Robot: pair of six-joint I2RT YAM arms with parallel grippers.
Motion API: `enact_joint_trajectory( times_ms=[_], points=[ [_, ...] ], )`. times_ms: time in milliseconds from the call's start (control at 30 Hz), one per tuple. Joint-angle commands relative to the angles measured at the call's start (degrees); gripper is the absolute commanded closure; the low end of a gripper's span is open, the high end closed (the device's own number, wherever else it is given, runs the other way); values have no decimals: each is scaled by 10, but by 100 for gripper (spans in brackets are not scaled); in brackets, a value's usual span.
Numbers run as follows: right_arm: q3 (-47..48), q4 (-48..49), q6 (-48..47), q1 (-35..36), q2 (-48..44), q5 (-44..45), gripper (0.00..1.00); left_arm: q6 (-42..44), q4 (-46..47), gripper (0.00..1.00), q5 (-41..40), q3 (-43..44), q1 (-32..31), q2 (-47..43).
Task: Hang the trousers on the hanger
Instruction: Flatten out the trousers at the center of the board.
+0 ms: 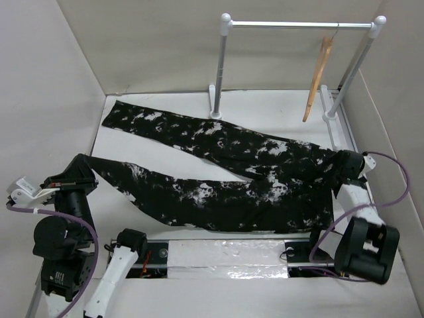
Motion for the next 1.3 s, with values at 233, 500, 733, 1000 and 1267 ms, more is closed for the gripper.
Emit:
enact_joint_trajectory(
  times_ms=[233,500,733,1000,1267],
  points=[
    [156,109,-30,-84,263,-234,0,39,59,100,33,-74,-5,-33],
    [163,128,-25,-78,278,-254,61,31,68,100,26,-100,-10,-51],
    [215,138,-22,-72,247,-214,100,34,62,100,6,-91,-16,-50],
    [468,-10,-69,-59,378,-177,92,20,50,100,21,-92,-16,-42],
    [347,26,-34,-9,270,-111,2,-11,47,100,22,-115,-16,-29]
  ],
)
